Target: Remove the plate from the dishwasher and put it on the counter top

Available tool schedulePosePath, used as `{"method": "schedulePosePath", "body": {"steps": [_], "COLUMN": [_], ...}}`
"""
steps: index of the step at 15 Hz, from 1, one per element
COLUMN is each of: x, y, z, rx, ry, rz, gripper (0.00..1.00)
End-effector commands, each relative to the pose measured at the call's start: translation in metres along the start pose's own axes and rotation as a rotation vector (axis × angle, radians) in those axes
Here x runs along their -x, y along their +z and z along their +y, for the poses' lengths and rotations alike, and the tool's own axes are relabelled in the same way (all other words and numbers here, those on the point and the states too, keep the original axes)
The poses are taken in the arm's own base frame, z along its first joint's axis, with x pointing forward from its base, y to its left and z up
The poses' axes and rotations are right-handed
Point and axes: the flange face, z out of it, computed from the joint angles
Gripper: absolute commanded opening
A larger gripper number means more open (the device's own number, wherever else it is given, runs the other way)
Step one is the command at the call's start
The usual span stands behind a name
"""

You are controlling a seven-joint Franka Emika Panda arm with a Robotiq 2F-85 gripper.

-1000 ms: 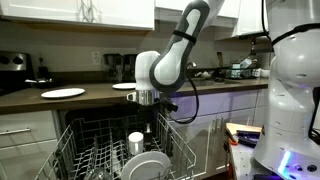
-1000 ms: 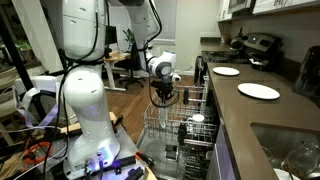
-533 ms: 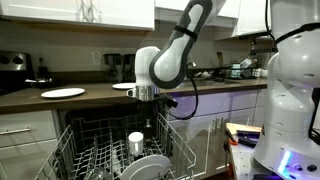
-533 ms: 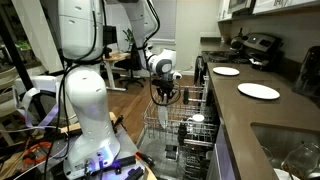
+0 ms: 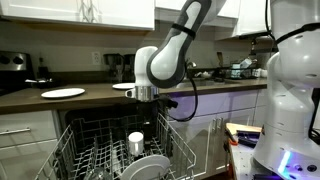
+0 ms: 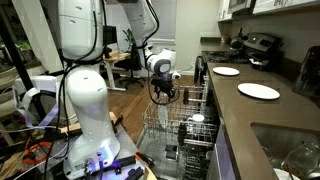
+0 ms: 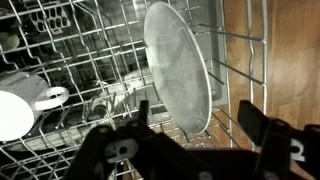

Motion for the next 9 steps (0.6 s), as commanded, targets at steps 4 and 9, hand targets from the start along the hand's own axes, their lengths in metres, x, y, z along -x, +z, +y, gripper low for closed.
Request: {"method": "schedulePosePath", "body": {"steps": [4,9], "x": [-0.005,-0.003], "y": [0.003,0.012], "z": [-0.021,-0.028], "rx": [0.008,0.010], "ry": [-0.104,-0.171], "rz": [-0.023,-0.076], "gripper": [1.00,0.71]}}
